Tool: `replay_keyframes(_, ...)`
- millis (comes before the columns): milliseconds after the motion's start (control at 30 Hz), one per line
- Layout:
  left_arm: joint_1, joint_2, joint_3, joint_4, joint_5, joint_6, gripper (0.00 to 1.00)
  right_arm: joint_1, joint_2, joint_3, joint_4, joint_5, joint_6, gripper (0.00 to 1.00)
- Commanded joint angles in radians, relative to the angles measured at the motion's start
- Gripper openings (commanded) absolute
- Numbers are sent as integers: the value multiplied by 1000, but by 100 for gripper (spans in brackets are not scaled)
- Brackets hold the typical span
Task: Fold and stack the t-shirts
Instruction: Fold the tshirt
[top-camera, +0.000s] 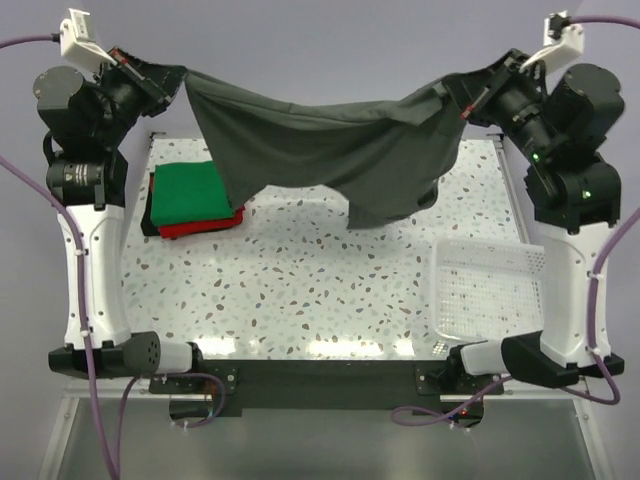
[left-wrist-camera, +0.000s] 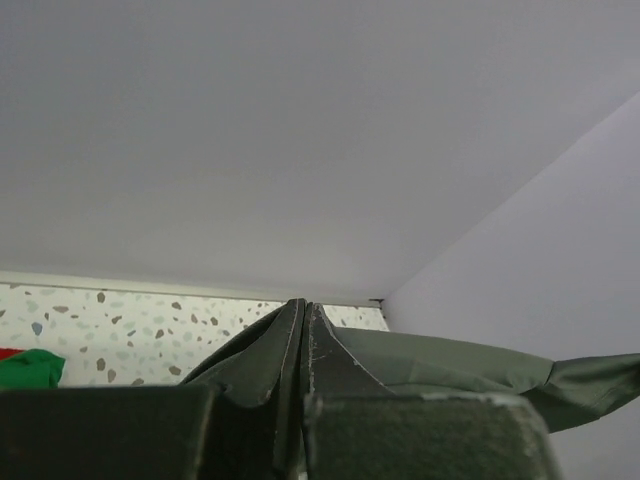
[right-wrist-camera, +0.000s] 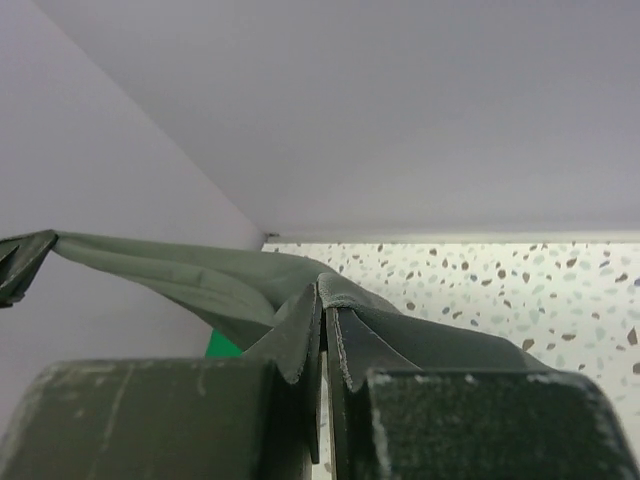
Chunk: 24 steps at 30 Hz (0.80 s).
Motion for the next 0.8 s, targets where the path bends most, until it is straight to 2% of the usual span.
replay_keyframes(0,9,-100,45,96,-6,-25,0,2,-106,-3,157,59,-43,0)
replay_keyframes(333,10,-321,-38,72,-205,-16,0,2,-230,-18,192,38,-26,0)
replay_keyframes(467,7,-364,-79,44,-236,-22,0,2,-232,-12,174,28,0,0)
replay_keyframes(667,9,-350,-241,30,-244,-71,0,4,-120,-12,134,21,52,0)
replay_keyframes(767,9,-275,-305,41,-227,-73,0,2,-27,-64,155,12,57,0)
